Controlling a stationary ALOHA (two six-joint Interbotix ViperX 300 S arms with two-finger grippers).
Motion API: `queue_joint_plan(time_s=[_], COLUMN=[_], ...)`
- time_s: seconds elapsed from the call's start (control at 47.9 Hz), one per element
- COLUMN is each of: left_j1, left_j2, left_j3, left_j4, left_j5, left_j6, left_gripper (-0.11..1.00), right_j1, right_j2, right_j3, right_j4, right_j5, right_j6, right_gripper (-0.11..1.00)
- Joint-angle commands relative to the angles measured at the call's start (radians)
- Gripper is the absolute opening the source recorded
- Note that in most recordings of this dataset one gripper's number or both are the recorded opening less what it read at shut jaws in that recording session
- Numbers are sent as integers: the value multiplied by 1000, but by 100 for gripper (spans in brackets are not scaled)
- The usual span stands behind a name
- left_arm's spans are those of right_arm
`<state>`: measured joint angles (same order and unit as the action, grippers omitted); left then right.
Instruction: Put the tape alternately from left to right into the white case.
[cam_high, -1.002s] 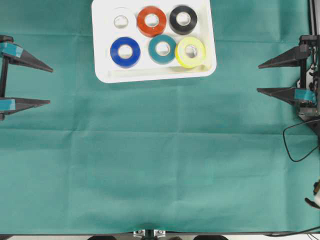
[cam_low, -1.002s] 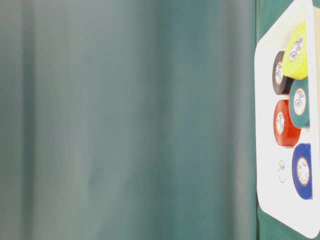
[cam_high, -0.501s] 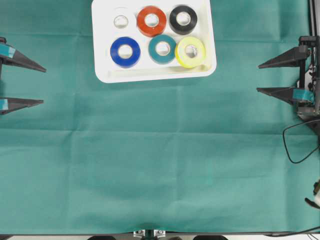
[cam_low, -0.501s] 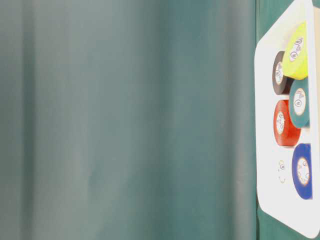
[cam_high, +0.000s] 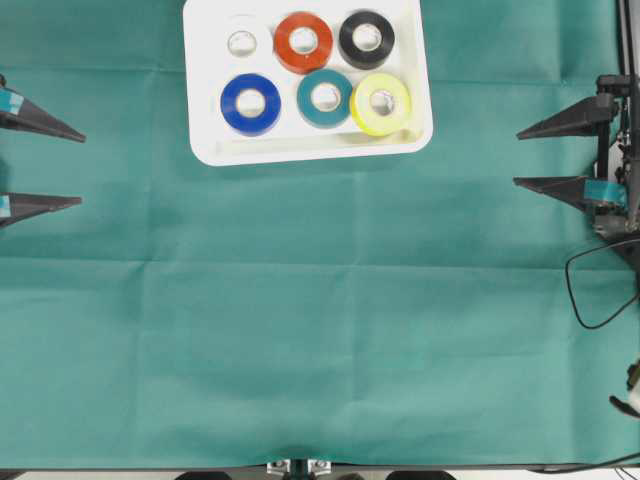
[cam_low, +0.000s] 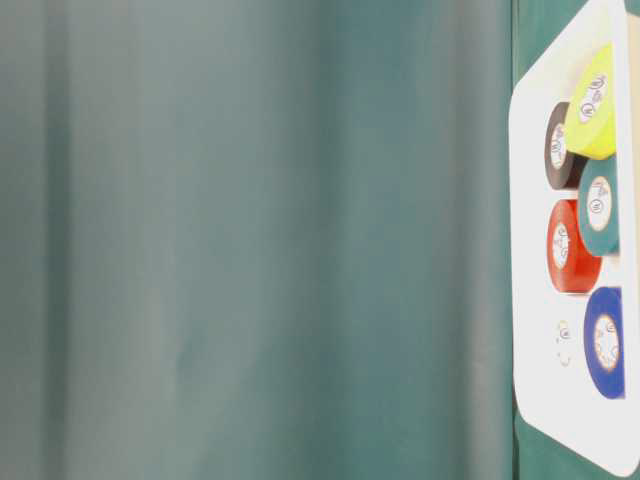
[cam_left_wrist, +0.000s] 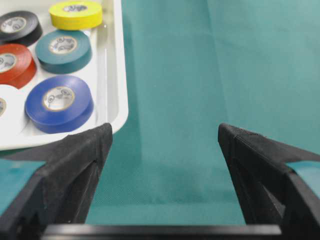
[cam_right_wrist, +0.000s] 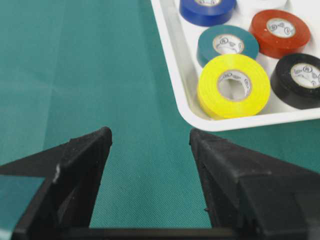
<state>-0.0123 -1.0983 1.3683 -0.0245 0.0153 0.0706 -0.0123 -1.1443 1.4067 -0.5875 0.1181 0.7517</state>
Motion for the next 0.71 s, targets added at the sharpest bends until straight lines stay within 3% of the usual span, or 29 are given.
queue_joint_plan(time_s=[0.0, 0.689], left_j1=[2, 2], left_j2=[5, 0], left_j3=[-8, -21], left_j4=[-2, -2], left_j5=[-9, -40], left_j6=[2, 8], left_gripper=[59, 59], right_j1=[-2, -2], right_j2=[6, 5], right_j3=[-11, -14], right_j4=[-3, -3], right_j5=[-8, -9], right_j6=[0, 0], right_gripper=[71, 71])
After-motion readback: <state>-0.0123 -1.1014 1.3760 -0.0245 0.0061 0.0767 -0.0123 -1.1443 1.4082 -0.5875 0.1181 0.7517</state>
